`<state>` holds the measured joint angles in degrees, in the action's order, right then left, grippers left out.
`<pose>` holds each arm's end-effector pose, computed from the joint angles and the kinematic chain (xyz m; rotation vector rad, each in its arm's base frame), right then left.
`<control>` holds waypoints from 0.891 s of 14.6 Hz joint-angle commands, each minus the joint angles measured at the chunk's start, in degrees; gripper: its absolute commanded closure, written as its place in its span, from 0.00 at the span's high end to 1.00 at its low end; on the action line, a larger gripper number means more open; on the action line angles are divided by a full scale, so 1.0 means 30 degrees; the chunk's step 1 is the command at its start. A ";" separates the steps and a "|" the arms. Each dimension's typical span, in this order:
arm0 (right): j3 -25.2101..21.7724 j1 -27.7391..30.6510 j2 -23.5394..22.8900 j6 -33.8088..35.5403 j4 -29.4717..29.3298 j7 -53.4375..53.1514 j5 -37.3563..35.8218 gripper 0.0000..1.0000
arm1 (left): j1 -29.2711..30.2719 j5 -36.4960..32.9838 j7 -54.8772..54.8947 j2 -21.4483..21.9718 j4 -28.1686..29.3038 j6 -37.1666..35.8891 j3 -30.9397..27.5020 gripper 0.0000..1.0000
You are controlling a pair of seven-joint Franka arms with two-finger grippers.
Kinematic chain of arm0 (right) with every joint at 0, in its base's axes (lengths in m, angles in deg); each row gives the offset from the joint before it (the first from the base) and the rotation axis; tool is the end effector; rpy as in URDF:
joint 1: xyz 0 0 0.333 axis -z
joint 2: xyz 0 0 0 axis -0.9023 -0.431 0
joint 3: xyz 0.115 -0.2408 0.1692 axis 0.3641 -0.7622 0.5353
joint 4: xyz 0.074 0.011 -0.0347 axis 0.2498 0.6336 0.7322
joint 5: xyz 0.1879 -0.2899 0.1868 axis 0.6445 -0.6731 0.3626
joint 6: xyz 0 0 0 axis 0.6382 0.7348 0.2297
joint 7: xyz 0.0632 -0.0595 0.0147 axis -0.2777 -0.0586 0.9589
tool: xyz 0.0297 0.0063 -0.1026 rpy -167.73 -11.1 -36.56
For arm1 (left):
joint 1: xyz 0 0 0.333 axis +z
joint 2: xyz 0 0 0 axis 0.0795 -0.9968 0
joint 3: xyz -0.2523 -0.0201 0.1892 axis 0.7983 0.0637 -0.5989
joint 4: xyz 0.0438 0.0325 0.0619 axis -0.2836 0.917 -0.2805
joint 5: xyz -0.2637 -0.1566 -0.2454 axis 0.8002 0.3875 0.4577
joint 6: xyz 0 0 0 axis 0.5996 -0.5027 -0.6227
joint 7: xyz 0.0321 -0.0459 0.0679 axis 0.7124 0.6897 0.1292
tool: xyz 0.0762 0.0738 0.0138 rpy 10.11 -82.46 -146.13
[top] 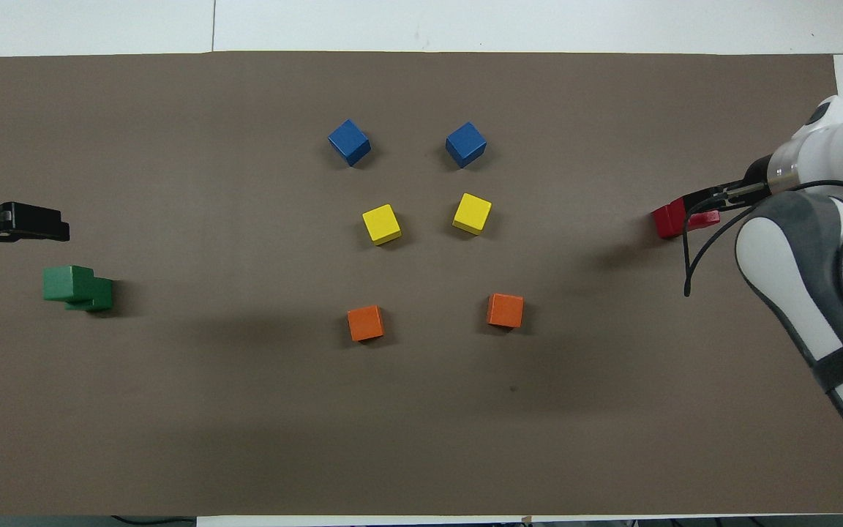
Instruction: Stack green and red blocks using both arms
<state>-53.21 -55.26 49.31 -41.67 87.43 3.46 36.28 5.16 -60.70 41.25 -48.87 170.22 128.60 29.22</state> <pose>0.6045 -0.0282 0.4439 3.1211 0.2282 0.1169 0.5450 0.0038 0.5754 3.1158 0.0105 0.0948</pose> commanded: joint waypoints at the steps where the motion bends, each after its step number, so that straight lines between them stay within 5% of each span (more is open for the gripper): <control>1: 0.0077 0.0067 0.0311 0.2608 -0.1845 -0.0211 0.0001 1.00 | -0.0602 -0.0014 -0.0337 -0.0594 -0.1385 -0.1429 -0.0152 1.00; 5: 0.0077 0.0096 0.1245 0.6830 -0.3756 -0.0299 0.0089 1.00 | -0.1917 -0.0979 -0.0308 -0.1562 -0.3701 -0.3952 -0.0647 1.00; 13: -0.0011 0.0301 0.4613 1.0670 -0.3320 -0.0532 0.0849 1.00 | -0.3152 -0.0980 -0.0278 -0.1476 -0.3965 -0.5417 -0.1675 1.00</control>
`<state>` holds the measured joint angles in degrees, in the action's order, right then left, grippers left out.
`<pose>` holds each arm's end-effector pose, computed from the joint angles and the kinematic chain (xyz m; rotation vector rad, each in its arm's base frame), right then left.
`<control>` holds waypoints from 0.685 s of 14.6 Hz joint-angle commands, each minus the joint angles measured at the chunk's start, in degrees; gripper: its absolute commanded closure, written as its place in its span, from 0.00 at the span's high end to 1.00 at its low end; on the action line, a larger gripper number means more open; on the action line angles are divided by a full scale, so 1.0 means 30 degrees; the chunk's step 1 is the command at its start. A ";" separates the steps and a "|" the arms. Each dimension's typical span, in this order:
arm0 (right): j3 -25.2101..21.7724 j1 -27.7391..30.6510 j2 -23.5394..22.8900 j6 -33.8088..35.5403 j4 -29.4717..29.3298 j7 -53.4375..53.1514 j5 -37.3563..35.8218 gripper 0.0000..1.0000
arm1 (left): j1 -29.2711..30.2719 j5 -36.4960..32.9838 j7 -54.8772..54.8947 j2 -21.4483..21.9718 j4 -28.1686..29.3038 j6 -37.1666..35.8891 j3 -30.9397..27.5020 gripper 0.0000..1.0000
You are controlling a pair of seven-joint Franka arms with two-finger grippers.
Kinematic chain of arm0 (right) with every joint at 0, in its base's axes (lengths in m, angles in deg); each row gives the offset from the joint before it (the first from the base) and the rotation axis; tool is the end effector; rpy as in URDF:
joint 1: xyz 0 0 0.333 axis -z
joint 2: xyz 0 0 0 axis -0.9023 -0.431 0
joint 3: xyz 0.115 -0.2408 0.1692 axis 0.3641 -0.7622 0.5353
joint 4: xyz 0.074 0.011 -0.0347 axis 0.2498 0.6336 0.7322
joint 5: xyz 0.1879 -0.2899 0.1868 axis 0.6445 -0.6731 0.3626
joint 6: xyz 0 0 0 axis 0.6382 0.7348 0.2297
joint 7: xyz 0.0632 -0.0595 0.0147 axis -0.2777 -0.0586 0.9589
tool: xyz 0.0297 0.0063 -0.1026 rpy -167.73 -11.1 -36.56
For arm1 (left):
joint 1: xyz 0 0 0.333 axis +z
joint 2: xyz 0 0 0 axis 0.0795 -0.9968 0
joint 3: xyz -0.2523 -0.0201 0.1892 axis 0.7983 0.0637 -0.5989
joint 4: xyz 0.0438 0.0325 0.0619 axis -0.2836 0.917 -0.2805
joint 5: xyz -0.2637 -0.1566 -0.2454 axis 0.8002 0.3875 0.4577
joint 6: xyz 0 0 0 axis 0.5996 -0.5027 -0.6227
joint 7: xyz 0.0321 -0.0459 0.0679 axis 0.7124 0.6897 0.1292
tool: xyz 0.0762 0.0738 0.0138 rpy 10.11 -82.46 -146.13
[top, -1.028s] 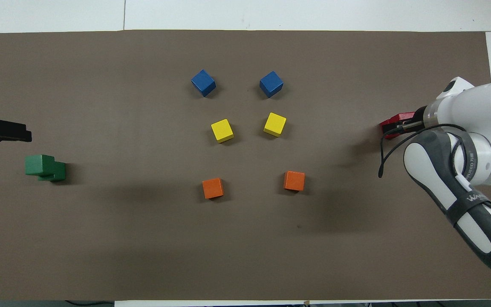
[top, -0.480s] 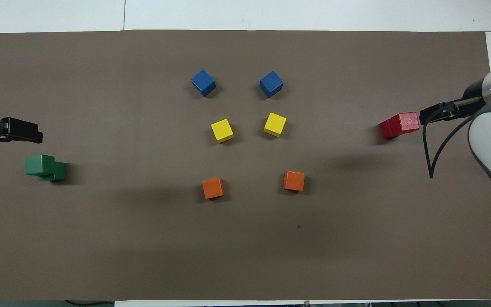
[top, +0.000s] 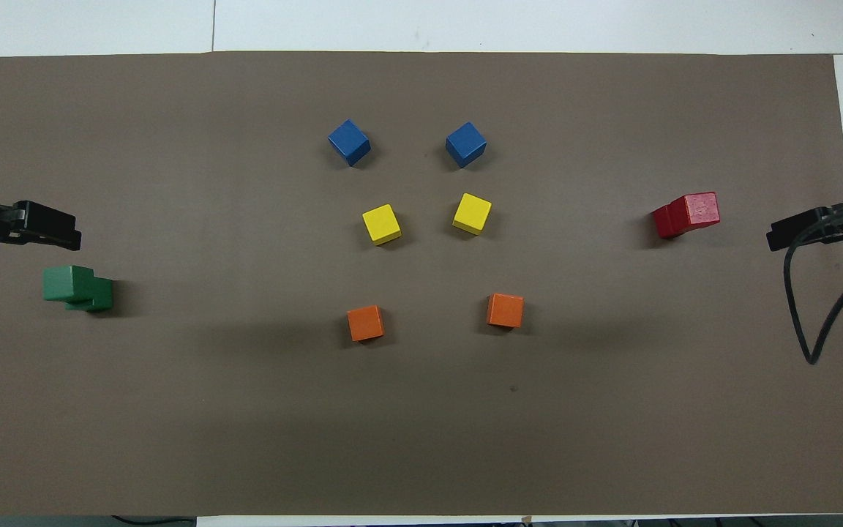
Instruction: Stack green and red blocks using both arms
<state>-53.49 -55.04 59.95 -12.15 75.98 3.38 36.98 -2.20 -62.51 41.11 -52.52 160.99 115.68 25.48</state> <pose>0.5391 -0.0263 0.6004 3.1263 0.2002 -0.0892 0.5467 -0.0259 0.5982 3.1345 -0.0953 -0.1051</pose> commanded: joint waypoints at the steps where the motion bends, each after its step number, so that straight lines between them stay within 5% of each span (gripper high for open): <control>1: 0.0082 0.0227 0.1478 0.1098 0.0816 -0.0682 0.0648 1.00 | -0.0728 -0.0376 -0.0231 -0.0261 -0.1124 -0.1314 -0.0547 1.00; 10: 0.0052 0.0227 0.0164 0.0661 -0.0265 -0.0626 0.0502 1.00 | -0.0611 -0.0201 -0.0202 -0.0261 -0.1390 -0.1258 -0.0724 1.00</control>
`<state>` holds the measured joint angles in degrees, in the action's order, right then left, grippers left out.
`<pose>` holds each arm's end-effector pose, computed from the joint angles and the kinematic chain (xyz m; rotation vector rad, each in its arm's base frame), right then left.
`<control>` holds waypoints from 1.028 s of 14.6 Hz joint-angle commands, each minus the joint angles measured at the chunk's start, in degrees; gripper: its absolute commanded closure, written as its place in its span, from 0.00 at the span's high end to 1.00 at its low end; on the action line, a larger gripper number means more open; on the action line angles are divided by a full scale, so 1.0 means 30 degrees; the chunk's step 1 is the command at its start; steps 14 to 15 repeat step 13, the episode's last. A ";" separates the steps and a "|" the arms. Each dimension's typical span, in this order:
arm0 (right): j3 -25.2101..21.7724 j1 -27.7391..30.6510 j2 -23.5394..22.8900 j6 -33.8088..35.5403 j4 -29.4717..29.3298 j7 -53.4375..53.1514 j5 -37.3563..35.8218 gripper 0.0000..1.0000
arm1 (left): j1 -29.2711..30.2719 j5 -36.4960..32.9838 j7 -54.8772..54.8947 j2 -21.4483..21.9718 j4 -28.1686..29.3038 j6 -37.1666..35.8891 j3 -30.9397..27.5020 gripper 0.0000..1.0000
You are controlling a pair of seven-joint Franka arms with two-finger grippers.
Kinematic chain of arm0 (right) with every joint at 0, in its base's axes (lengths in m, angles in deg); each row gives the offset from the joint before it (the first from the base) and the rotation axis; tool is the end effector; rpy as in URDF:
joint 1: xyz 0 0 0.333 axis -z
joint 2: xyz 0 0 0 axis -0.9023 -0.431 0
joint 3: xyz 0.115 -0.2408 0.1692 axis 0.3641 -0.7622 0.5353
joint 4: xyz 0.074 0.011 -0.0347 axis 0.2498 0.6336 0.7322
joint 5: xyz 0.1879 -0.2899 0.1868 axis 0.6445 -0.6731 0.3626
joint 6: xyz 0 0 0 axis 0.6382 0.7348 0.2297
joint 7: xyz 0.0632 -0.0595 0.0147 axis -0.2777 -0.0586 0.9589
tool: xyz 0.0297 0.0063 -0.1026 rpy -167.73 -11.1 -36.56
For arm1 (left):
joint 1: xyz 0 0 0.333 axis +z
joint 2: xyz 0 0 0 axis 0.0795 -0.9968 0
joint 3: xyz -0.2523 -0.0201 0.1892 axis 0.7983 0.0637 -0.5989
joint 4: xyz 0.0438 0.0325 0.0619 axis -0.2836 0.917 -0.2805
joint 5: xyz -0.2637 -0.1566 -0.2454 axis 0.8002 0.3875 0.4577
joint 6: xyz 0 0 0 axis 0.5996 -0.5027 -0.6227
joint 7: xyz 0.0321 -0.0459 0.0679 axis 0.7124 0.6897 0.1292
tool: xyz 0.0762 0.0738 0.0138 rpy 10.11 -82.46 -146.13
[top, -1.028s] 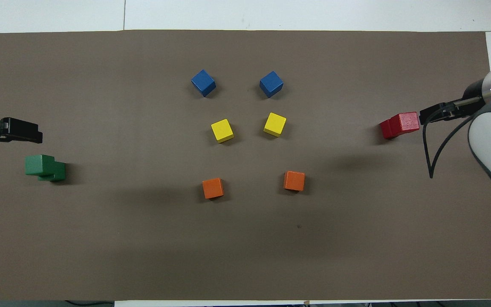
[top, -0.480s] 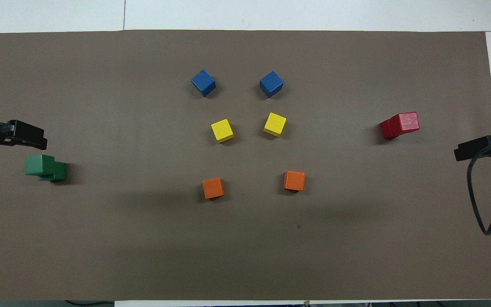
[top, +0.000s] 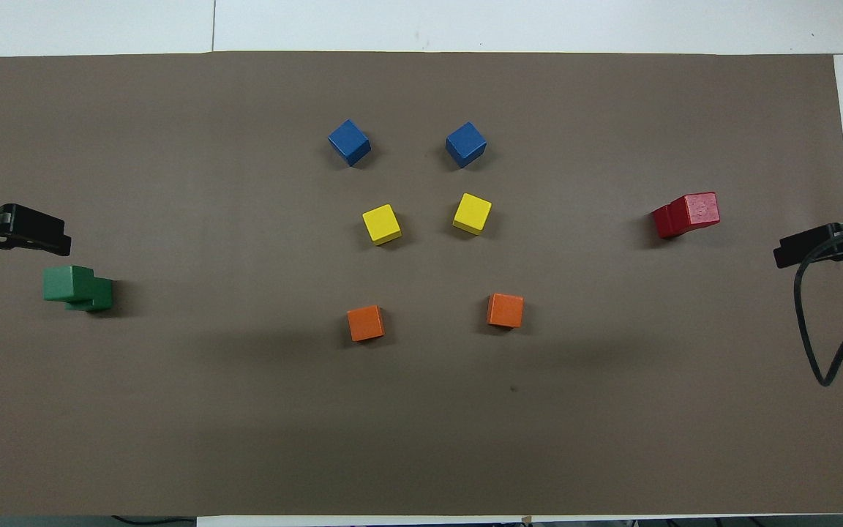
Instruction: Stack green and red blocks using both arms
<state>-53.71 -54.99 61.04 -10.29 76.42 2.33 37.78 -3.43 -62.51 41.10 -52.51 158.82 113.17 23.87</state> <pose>0.5299 -0.0263 0.6043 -3.1288 -0.1633 0.1202 0.5436 -0.0220 0.6125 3.1340 -0.0850 -0.1141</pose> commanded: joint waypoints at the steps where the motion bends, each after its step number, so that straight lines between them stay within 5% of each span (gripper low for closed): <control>1: 0.0124 0.0240 -0.0198 0.0011 -0.0411 -0.0275 0.0233 1.00 | -0.0201 -0.0200 -0.0202 -0.0233 -0.0667 -0.0365 -0.0186 1.00; 15: 0.0124 0.0211 -0.0139 -0.0047 -0.0294 -0.0422 0.0233 1.00 | -0.0171 -0.0229 -0.0114 -0.0174 -0.0638 -0.0101 -0.0186 1.00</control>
